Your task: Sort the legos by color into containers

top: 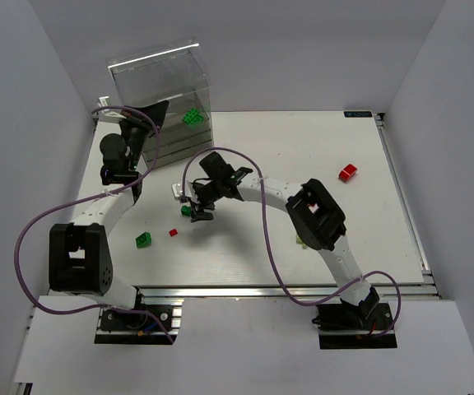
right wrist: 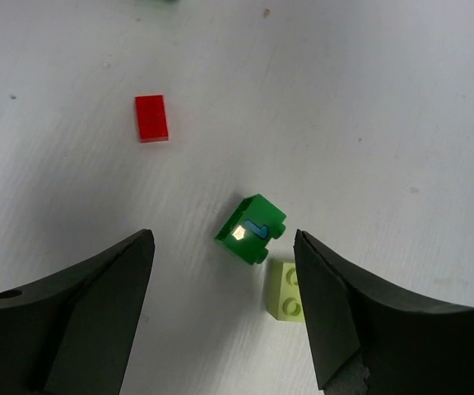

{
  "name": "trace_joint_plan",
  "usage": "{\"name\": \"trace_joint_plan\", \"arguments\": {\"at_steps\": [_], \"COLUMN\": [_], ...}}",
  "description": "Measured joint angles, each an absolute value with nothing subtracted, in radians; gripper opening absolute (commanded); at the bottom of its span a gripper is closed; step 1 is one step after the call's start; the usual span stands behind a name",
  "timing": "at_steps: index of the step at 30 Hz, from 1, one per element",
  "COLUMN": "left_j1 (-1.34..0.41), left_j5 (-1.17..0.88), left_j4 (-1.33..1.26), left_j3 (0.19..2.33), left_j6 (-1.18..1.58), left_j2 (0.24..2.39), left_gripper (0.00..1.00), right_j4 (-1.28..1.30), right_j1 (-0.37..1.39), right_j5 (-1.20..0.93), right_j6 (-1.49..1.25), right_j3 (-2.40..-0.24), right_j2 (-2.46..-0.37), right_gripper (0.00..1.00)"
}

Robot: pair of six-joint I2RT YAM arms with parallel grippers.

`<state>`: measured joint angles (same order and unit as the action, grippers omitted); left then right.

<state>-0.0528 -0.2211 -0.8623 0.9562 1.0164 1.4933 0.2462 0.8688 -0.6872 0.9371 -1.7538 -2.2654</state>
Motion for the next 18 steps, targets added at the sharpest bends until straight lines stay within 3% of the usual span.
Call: {"name": "trace_joint_plan", "arguments": {"at_steps": [10,18], "left_j1": [-0.052,-0.052], "left_j5": [-0.222,-0.223], "left_j4": [-0.859,-0.860], "left_j3": [0.940,0.939], "left_j6": [1.016,1.017], "left_j2": [1.490,1.490], "left_gripper": [0.23,0.23], "right_j4": [0.131,0.109], "right_j1": [0.875,0.891], "right_j5": [-0.566,-0.546], "right_j6": [0.818,0.792], "right_j3": [-1.746,-1.735], "right_j2": [-2.268,-2.284], "right_gripper": [0.66,0.65]}}
